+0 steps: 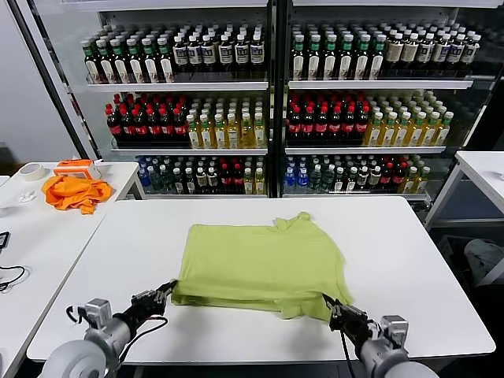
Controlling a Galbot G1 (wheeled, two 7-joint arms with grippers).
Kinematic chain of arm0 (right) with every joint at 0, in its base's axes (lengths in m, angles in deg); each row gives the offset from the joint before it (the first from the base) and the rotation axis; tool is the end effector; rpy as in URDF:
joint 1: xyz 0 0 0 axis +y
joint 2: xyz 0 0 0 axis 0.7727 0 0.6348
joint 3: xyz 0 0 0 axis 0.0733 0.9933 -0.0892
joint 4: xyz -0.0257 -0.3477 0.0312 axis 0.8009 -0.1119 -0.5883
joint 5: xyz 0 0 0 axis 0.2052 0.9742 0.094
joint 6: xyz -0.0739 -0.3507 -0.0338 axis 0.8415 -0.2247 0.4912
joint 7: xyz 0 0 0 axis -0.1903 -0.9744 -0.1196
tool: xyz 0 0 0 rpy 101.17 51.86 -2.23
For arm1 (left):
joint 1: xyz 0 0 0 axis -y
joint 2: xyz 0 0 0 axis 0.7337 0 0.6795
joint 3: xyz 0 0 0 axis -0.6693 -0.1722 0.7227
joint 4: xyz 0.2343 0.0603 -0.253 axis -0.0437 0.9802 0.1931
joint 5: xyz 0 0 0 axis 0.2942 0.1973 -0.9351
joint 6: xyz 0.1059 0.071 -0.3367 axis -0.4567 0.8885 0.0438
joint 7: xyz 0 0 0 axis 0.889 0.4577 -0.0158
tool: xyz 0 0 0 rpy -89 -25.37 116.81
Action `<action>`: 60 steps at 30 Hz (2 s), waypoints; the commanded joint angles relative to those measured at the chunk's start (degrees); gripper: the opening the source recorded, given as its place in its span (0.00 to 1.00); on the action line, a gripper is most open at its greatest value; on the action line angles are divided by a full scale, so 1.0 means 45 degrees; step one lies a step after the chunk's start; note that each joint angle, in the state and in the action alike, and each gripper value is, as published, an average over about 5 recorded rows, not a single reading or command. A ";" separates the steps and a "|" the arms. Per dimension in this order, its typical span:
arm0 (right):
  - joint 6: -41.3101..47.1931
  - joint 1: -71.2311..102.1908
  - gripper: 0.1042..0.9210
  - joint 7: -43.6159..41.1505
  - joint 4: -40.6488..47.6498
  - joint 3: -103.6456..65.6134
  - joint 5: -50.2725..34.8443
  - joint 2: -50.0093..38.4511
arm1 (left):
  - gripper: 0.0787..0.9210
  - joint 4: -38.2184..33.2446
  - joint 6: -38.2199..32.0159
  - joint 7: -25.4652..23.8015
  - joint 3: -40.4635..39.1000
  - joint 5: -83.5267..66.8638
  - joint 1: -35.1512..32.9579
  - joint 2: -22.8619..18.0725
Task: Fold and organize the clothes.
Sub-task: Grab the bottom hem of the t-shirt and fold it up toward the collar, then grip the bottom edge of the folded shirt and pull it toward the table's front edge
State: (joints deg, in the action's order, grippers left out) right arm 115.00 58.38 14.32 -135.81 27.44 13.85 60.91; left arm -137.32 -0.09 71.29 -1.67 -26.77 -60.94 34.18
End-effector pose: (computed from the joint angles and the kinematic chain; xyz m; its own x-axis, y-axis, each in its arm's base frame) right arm 0.2245 -0.0343 -0.2530 -0.8307 -0.2482 0.4984 -0.1425 0.9601 0.2406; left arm 0.2569 0.1175 -0.2764 -0.8210 0.3308 0.4653 0.2579 0.9420 -0.2146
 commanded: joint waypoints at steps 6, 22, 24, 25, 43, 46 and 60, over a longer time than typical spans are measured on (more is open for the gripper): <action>0.0187 -0.1739 0.00 0.0155 0.1641 0.0754 -0.0359 0.0369 | 0.01 0.3095 -0.0025 -0.0322 -0.2448 0.0109 0.3636 -0.0303; 0.0468 -0.1961 0.06 -0.0021 0.2252 0.0937 0.0061 0.0881 | 0.02 0.4071 -0.0057 -0.0258 -0.2858 0.1201 0.4293 -0.0662; 0.0538 -0.1907 0.13 -0.0041 0.2256 0.0807 0.0250 0.0844 | 0.06 0.4143 -0.0101 -0.0272 -0.2801 0.1256 0.4271 -0.0670; 0.0597 -0.1863 0.16 -0.0036 0.2223 0.0723 0.0326 0.0807 | 0.09 0.4143 -0.0110 -0.0278 -0.2757 0.1258 0.4248 -0.0666; -0.0149 0.1650 0.80 -0.0864 0.0675 -0.1345 0.3376 0.0406 | 0.68 0.1067 0.0767 -0.0106 -0.0321 0.0945 0.1065 -0.0253; -0.0288 0.1495 0.86 -0.0882 0.0757 -0.0988 0.3658 0.0607 | 0.78 0.0778 0.0937 0.0063 -0.0297 0.1026 0.0609 -0.0309; -0.0624 0.0927 0.75 -0.0754 0.1473 -0.0244 0.3602 0.0960 | 0.85 0.1592 0.0961 0.0060 -0.1070 0.1526 0.1216 -0.0672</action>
State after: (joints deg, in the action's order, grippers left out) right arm 112.99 61.88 11.17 -130.31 25.58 28.72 64.69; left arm -131.74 3.59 71.48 -4.85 -21.30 -56.00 32.05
